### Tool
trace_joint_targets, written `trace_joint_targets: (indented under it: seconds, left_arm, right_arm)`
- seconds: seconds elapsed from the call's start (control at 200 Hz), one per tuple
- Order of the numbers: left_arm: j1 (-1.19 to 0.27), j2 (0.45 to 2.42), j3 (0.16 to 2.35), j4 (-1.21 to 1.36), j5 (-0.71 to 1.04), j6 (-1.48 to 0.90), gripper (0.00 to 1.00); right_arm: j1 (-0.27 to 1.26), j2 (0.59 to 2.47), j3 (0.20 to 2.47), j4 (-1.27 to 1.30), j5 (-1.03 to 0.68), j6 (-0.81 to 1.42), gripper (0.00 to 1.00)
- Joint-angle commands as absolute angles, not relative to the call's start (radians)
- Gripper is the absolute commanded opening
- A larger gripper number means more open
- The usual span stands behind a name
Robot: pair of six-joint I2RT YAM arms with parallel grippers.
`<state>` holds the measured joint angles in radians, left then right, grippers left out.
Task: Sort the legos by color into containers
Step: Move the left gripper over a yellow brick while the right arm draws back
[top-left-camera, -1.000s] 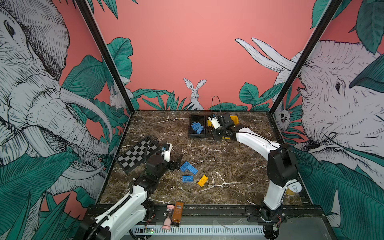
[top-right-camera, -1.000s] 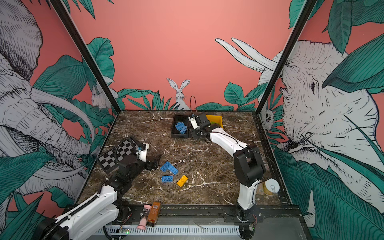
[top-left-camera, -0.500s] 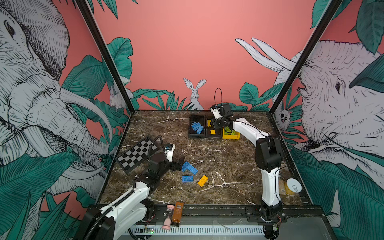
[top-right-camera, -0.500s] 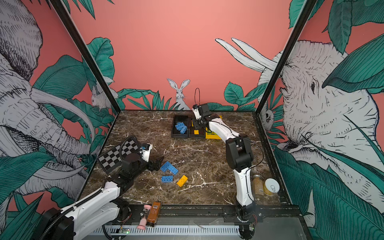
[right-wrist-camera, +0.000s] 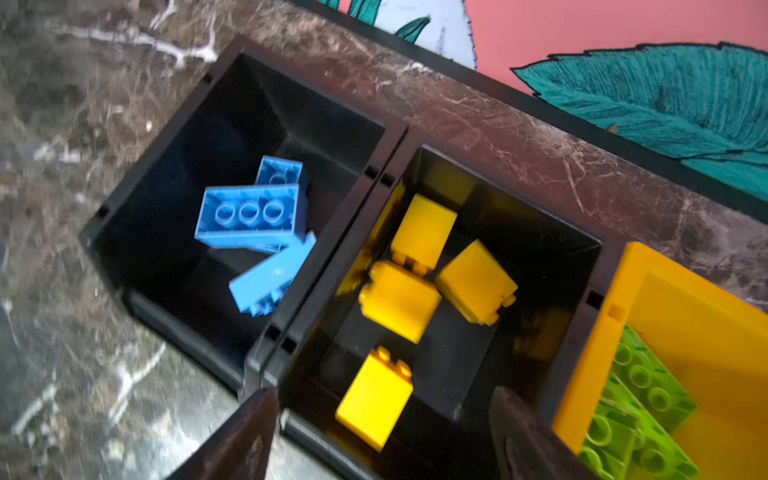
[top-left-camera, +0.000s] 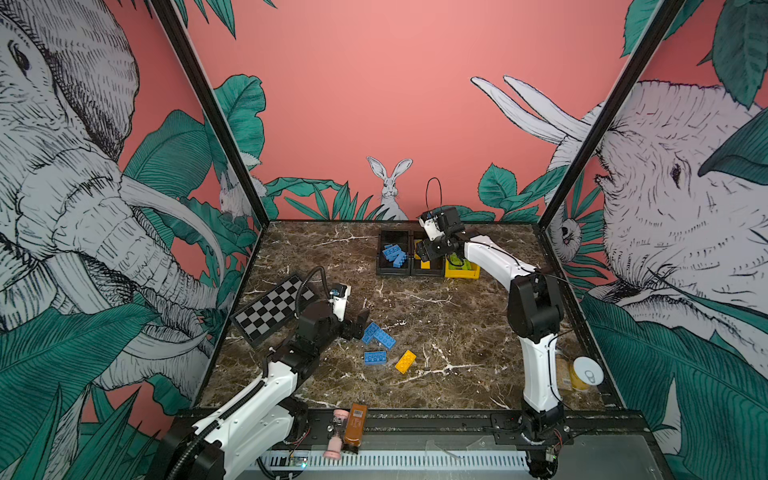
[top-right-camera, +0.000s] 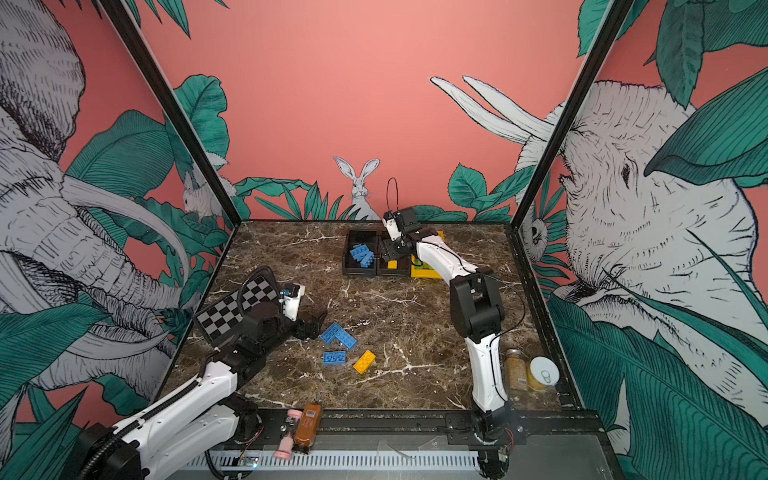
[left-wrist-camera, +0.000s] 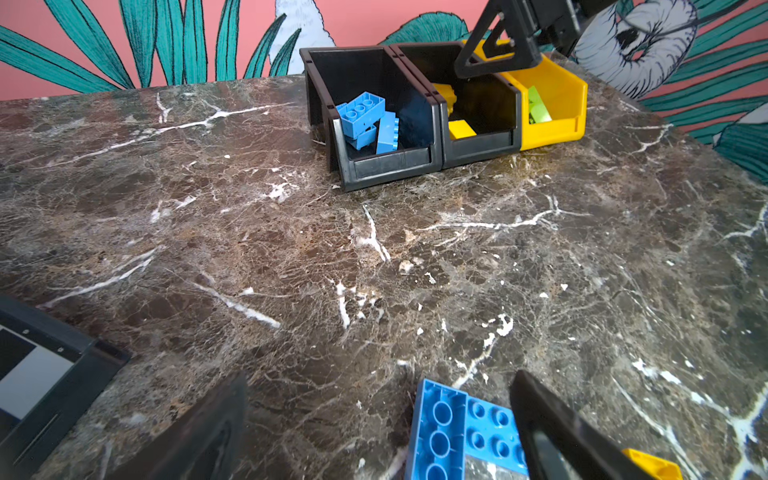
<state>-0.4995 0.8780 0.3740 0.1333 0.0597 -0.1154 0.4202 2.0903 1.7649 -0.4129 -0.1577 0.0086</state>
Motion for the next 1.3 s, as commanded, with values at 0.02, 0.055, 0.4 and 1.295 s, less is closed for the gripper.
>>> trace_joint_targets:
  seconds: [0.02,0.055,0.4,1.295]
  left_arm:
    - [-0.573,0.847,0.472,-0.057,-0.005,-0.072,0.99]
    - [-0.596,0.852,0.495,-0.098,-0.025,-0.071,0.99]
    - [-0.884,0.962,0.640,-0.325,-0.205,-0.121,0.99]
    - [-1.221,1.498,0.882,-0.446,-0.239,-0.267,0.91]
  right_arm:
    - [0.400,1.816,1.575,-0.250,-0.215,0.021,0.90]
    - [0.399,1.738,1.481,-0.179,-0.211,0.034,0.92]
    - [0.357,1.150,0.697,0.189,0.035,0.194,0.98]
    - [0.346,1.075,0.455,0.214,0.218,0.266,0.98]
